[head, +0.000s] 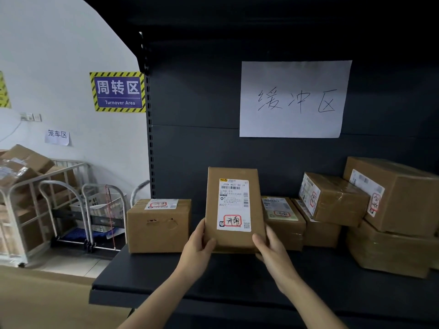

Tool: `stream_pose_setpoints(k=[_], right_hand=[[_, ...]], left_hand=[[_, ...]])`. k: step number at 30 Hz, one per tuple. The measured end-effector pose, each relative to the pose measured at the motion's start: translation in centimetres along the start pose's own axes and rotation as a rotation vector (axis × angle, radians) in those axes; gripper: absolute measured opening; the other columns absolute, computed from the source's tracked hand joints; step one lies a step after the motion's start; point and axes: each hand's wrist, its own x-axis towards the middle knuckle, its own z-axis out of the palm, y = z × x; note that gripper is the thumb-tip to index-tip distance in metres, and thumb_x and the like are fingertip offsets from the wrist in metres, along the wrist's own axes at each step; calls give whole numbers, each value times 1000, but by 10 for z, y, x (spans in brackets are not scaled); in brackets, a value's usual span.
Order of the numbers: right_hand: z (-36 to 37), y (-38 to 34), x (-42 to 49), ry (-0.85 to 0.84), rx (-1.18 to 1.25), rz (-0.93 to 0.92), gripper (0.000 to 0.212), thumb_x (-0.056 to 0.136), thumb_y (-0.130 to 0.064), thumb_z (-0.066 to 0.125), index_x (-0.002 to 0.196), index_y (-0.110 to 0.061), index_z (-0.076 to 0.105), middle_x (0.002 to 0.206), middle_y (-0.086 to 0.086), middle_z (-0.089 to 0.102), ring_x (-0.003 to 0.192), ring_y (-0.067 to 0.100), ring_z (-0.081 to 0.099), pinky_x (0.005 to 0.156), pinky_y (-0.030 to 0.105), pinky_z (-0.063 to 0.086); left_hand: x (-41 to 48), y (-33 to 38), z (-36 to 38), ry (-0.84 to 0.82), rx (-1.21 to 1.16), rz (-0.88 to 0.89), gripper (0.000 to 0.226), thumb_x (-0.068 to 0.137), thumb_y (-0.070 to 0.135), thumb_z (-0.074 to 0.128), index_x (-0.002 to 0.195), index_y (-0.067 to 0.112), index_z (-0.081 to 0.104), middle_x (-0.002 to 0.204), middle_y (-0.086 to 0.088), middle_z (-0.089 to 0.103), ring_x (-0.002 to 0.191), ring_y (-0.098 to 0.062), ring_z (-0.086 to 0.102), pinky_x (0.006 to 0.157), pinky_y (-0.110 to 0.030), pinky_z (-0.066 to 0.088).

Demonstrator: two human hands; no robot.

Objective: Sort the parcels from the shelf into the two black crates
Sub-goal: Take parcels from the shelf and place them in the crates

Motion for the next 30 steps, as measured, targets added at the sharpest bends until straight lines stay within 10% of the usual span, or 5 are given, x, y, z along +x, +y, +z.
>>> stream_pose_setpoints(k=[19,25,30], right_hand=[[19,16,18,107,-256,-18,54,90,-16,59,139,-14,36,132,2,54,125,18,47,102,28,37],[21,17,25,121,-228,-42,50,90,-19,58,137,-16,39,131,1,55,124,18,48,102,28,37],[29,19,34,124,-229,-43,45,92,-19,56,134,-14,42,129,3,57,122,20,50,99,29,38]], left_hand=[[6,-14,-9,-89,285,-175,62,95,18,50,149,14,20,145,-2,42,132,-17,40,104,-23,34],[-16,-7,-46,399,346,191,18,86,2,60,94,19,59,88,5,59,79,-8,57,63,-9,42],[-4,-13,-98,774,261,125,13,87,5,59,100,5,55,92,-5,49,87,-25,50,76,-32,41]])
